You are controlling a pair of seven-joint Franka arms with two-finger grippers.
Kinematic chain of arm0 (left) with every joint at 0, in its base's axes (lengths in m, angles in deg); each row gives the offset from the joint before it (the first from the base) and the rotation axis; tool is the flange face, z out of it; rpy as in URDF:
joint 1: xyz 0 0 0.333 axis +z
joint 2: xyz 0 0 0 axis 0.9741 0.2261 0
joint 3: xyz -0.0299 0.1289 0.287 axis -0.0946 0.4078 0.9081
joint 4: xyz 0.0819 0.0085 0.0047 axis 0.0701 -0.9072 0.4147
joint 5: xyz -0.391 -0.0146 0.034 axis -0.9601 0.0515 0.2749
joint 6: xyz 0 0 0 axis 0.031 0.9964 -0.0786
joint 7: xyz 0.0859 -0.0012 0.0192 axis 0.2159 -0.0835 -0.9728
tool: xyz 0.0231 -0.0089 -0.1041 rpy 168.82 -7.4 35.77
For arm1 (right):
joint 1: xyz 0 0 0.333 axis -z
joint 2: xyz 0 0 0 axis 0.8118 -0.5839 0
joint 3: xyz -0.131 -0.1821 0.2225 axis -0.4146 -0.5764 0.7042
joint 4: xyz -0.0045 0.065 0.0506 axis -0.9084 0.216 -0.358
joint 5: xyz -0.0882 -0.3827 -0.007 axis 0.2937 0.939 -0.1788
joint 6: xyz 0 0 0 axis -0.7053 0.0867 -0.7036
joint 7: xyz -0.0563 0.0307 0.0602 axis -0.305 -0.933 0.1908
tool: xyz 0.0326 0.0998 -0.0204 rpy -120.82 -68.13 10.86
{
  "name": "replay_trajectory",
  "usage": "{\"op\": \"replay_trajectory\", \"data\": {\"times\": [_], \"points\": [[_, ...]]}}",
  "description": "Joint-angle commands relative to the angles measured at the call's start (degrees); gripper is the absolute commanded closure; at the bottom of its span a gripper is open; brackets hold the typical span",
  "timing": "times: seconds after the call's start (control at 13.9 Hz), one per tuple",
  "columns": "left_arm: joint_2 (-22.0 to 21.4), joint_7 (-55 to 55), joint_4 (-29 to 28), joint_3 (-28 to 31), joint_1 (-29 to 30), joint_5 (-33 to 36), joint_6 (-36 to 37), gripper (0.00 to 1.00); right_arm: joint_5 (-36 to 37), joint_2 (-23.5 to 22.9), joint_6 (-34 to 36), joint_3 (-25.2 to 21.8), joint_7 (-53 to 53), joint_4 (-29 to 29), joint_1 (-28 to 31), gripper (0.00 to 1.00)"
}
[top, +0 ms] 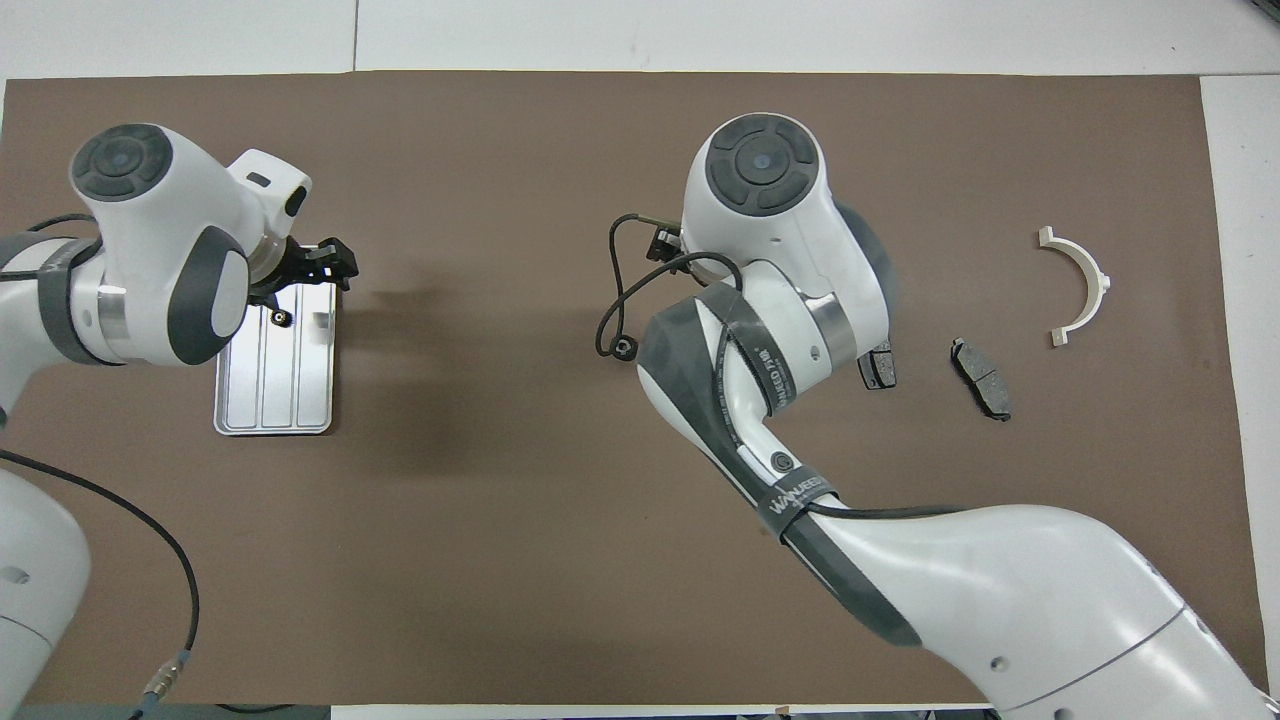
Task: Place bearing gear from tray to pile
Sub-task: 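Grasp the second black bearing in the tray with the left gripper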
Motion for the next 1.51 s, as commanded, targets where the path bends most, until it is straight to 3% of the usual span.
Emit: {"op": "replay_trajectory", "data": {"times": [0.0,0.22,0.43,1.44], "points": [[-2.10,5.85,-2.95,-0.87,2.76,0.56,-2.07,0.31,1.03,-3.44,-1.35,0.13,-6.22,-3.30,-1.81,0.00],[-2.10,12.00,-3.64,-0.87,4.44,0.47,-2.94,0.58,1.11,-5.99,-3.73,0.04,-10.72,-3.39,-5.32,0.00],[-2.19,12.29,-7.33,-0.87,5.06,0.29,-8.82,0.58,1.20,-7.48,-4.97,0.13,-11.08,-3.30,-6.73,0.00],[-3.86,11.76,-11.38,-0.87,5.06,0.03,-8.83,0.58,1.99,-12.32,-8.84,0.13,-11.87,-3.22,-8.23,0.11]]}}
